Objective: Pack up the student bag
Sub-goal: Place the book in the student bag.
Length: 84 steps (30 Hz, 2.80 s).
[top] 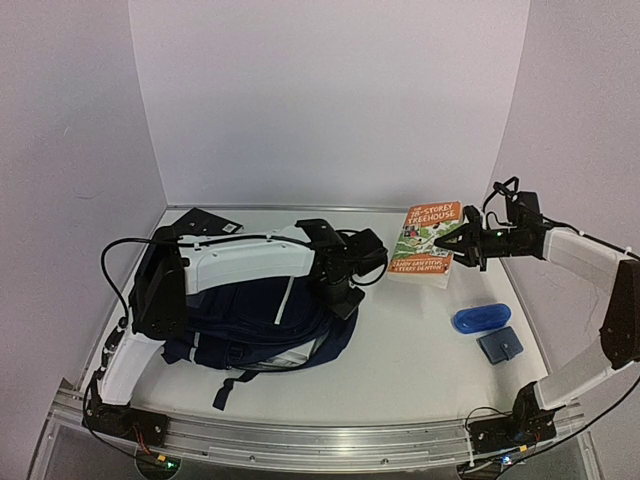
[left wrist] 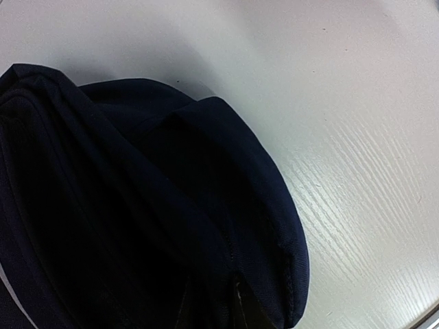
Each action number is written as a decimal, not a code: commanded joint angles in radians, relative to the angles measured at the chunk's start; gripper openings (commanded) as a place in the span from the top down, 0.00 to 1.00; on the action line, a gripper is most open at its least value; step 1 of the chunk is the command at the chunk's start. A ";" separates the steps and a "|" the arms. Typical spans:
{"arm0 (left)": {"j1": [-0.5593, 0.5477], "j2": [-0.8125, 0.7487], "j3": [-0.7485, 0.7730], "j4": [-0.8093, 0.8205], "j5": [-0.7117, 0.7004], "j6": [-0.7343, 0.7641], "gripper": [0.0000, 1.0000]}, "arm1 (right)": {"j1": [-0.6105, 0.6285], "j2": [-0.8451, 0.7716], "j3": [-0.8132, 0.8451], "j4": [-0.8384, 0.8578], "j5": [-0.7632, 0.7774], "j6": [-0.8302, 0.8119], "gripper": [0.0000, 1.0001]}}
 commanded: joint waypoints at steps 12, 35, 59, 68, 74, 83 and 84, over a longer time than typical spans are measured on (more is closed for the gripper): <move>0.089 -0.424 -0.206 0.316 0.083 -0.080 1.00 | 0.119 -0.006 -0.055 0.320 -0.126 0.153 1.00; 0.157 -0.648 -0.410 0.522 0.169 -0.103 1.00 | 0.610 0.579 0.222 0.857 0.147 0.645 1.00; 0.160 -0.647 -0.443 0.540 0.157 -0.103 1.00 | 0.670 0.512 0.300 0.335 0.274 0.362 1.00; 0.162 -0.644 -0.454 0.535 0.160 -0.110 1.00 | 0.725 0.539 0.332 0.397 0.273 0.396 0.55; 0.167 -0.657 -0.472 0.529 0.187 -0.123 1.00 | 0.669 0.369 0.273 0.229 0.337 0.194 0.28; 0.165 -0.681 -0.572 0.505 0.360 -0.123 0.81 | 0.481 0.233 0.293 -0.041 0.365 -0.142 0.21; 0.165 -0.686 -0.588 0.503 0.376 -0.129 0.75 | 0.450 0.238 0.312 -0.049 0.365 -0.164 0.18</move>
